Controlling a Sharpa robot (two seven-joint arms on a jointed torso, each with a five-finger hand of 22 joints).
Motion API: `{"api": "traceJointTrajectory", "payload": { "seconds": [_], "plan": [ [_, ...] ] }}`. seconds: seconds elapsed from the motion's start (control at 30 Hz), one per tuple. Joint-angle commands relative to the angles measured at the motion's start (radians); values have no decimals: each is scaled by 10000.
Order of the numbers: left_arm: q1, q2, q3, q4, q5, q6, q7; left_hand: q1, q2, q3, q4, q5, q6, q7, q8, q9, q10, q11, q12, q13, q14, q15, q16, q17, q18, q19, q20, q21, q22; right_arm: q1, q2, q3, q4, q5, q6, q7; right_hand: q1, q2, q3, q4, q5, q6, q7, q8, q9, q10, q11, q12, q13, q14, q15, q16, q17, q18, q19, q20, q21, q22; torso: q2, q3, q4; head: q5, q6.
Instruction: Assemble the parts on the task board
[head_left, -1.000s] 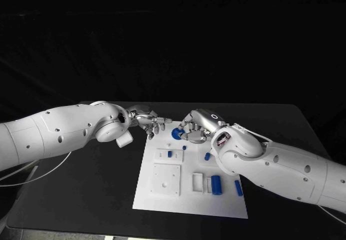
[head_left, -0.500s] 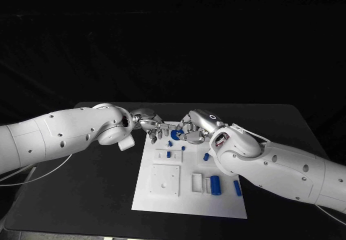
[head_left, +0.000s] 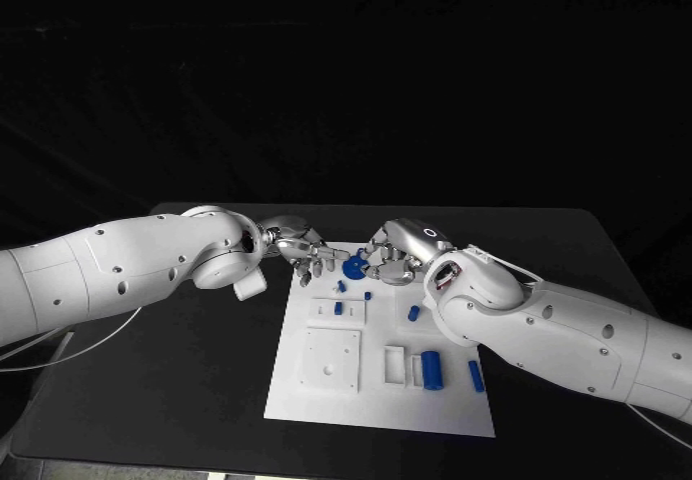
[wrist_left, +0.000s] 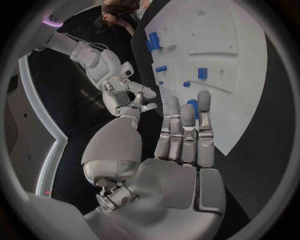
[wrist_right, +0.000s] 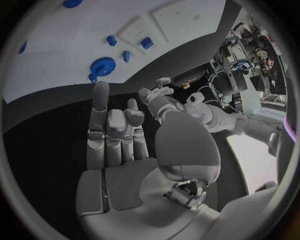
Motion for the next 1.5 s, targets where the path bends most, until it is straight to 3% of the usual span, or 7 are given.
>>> {"api": "traceJointTrajectory", "payload": {
  "seconds": [0.03,0.27,0.4,0.53,0.77,1.13,1.5],
  "plan": [
    [-1,-36,3,-6,53,16,174,-2,119,3,-55,-41,3,10,40,-9,-7,-11,-53,-13,-48,6,-25,6,94,55,2,-33,200,21,133,7,-288,0,586,82,76,49,-64,14,-234,-54,4,49,-4,-23,46,-77,-23,-9,49,-39,-12,170,27,18,-76,-17,-2,-6,9,15,3],
    [0,-92,4,-30,193,12,193,28,140,-26,-135,-38,12,4,54,-26,2,-16,-52,-15,-40,2,-28,11,90,67,-3,-48,201,78,716,6,-1286,-13,1176,752,564,266,-54,-101,-1587,-488,171,42,-44,-71,192,-70,-46,-85,104,-78,-43,199,10,53,-134,-54,18,-14,40,39,20],
    [0,-92,4,-33,248,19,206,32,207,-87,-233,-37,16,1,68,-41,3,-19,-51,-15,-39,-1,-32,17,86,77,-7,-63,203,160,1042,5,-1840,-172,1378,1449,1059,530,387,-656,-1320,-534,271,42,-46,-82,211,12,2,-89,100,19,17,345,-101,25,92,318,25,-28,84,68,18],
    [0,-100,4,-34,300,16,222,39,210,-87,-242,-37,17,0,69,-42,2,-19,-52,-16,-39,-1,-33,17,85,76,-6,-65,202,294,1335,-9,-2259,-397,1559,2113,813,774,686,-1150,-1242,-694,134,46,-48,-52,126,166,70,-46,66,202,137,453,-375,36,491,1057,41,-97,173,59,17],
    [2,-81,4,15,403,52,252,54,311,-154,-370,-37,43,-13,91,-54,12,-27,-58,-21,-28,-7,-35,26,82,91,-12,-78,205,558,1807,-323,-3064,-1016,1951,3026,837,906,687,-1191,-1371,-732,-26,41,-49,-22,12,282,131,-42,-6,309,231,406,-435,-16,533,1324,72,-199,323,72,23],
    [4,-111,5,165,447,99,264,67,410,-250,-524,-32,52,-20,99,-62,19,-33,-56,-20,-23,-13,-37,36,76,97,-20,-81,205,846,1993,-907,-3619,-1762,2156,3705,1056,759,216,-1173,-1560,-958,-197,43,-50,-55,-74,317,148,-121,-39,385,346,331,-456,-41,393,1457,165,-320,488,107,67],
    [13,-157,6,381,461,140,244,77,426,-255,-548,-32,77,-30,119,-50,21,-38,-53,-19,-22,-15,-35,39,75,97,-20,-83,206,989,2098,-1253,-3900,-2203,2117,3894,1207,645,12,-1168,-1532,-1174,-275,42,-53,-28,-125,334,161,-122,-69,413,389,282,-397,-76,278,1520,269,-367,598,124,103]
  ]
}}
